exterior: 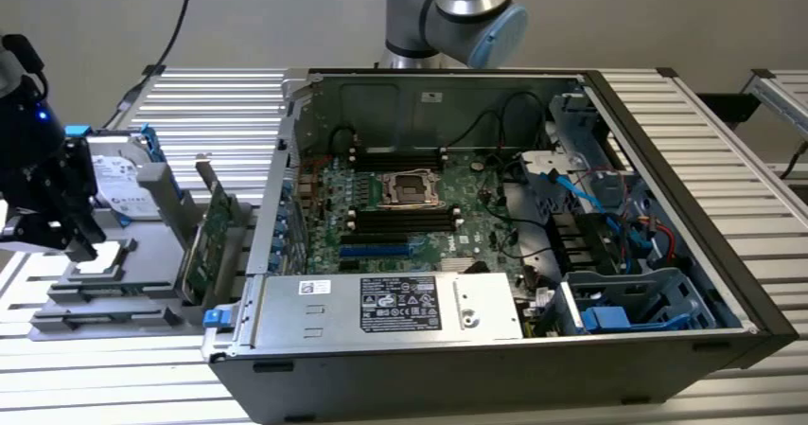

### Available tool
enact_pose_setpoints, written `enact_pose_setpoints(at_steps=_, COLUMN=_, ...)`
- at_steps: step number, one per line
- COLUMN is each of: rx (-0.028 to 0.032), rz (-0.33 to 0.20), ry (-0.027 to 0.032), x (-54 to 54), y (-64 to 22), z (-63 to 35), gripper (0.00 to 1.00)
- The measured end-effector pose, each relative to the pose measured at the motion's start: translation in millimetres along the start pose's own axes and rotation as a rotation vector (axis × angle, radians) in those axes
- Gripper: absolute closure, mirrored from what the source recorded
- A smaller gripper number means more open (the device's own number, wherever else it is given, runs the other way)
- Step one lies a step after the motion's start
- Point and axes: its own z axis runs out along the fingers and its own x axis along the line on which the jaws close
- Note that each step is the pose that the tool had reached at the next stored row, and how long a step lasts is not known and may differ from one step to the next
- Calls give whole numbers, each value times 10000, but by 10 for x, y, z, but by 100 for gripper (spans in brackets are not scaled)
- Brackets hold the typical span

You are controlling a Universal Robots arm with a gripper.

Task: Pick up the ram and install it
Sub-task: 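Pick up the ram and move it above insertion slot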

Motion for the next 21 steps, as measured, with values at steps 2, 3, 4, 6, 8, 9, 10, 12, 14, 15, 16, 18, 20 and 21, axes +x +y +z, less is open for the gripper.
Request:
enact_pose_setpoints(at_steps=2, rx=2, rz=-45, ry=-2, x=5, y=25, z=36, gripper=70)
enact_pose_setpoints(at_steps=3, rx=3, rz=-63, ry=-2, x=6, y=43, z=54, gripper=70)
enact_pose_setpoints(at_steps=4, rx=4, rz=-77, ry=-2, x=6, y=64, z=73, gripper=70)
enact_pose_setpoints(at_steps=6, rx=6, rz=-106, ry=-1, x=6, y=104, z=109, gripper=70)
enact_pose_setpoints(at_steps=8, rx=7, rz=-123, ry=-1, x=7, y=144, z=147, gripper=70)
enact_pose_setpoints(at_steps=9, rx=6, rz=-123, ry=-2, x=8, y=156, z=165, gripper=70)
enact_pose_setpoints(at_steps=10, rx=10, rz=-124, ry=-3, x=9, y=161, z=184, gripper=70)
enact_pose_setpoints(at_steps=12, rx=7, rz=-124, ry=-1, x=14, y=164, z=219, gripper=70)
enact_pose_setpoints(at_steps=14, rx=7, rz=-123, ry=-1, x=26, y=166, z=257, gripper=70)
enact_pose_setpoints(at_steps=15, rx=6, rz=-123, ry=0, x=33, y=166, z=274, gripper=70)
enact_pose_setpoints(at_steps=16, rx=6, rz=-123, ry=-1, x=41, y=167, z=294, gripper=70)
enact_pose_setpoints(at_steps=18, rx=6, rz=-124, ry=-1, x=56, y=168, z=331, gripper=70)
enact_pose_setpoints(at_steps=20, rx=9, rz=-123, ry=-2, x=71, y=168, z=371, gripper=70)
enact_pose_setpoints(at_steps=21, rx=8, rz=-123, ry=-3, x=78, y=168, z=389, gripper=70)
